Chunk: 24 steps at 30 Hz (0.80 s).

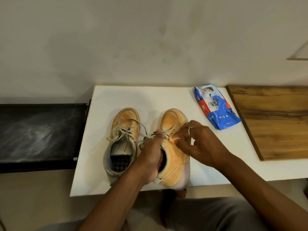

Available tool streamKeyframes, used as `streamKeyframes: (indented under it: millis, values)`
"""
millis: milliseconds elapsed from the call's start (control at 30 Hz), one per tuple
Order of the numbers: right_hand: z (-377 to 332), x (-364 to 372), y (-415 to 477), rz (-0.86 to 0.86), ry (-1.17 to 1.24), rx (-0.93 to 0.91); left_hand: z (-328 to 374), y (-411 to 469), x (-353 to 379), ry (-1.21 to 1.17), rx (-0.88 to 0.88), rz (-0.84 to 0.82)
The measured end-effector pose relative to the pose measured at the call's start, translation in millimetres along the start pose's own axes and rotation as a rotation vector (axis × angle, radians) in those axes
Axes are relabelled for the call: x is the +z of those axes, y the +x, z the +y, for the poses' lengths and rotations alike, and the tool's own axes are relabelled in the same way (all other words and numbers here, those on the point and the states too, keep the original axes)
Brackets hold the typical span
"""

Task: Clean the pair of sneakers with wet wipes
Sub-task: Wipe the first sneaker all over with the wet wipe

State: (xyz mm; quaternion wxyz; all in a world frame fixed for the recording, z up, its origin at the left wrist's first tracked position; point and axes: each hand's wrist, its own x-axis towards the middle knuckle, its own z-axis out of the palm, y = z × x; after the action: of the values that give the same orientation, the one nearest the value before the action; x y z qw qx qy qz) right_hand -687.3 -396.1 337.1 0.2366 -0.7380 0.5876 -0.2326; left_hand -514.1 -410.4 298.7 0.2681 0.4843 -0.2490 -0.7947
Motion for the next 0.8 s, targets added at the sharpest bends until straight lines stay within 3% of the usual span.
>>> streamKeyframes:
  millis: [100, 233, 400, 533, 700, 800]
  values:
    - [-8, 7, -11, -0.059, 0.059, -0.088, 0, 0, -3, -0.02, -0.001, -0.011]
    - [3, 2, 3, 0.025, -0.06, 0.106, -1, 1, 0, 0.014, 0.007, 0.005]
    - [-5, 7, -2, -0.062, 0.052, -0.065, -2, 3, -5, 0.015, 0.01, 0.002]
    - [8, 0, 14, -0.004, -0.171, 0.075, -3, 5, 0, 0.033, 0.006, 0.017]
    - [-5, 0, 5, -0.118, 0.044, -0.071, -3, 4, -4, 0.012, 0.01, 0.004]
    - [0, -6, 15, -0.017, -0.192, -0.029, -3, 4, -2, 0.038, 0.008, 0.02]
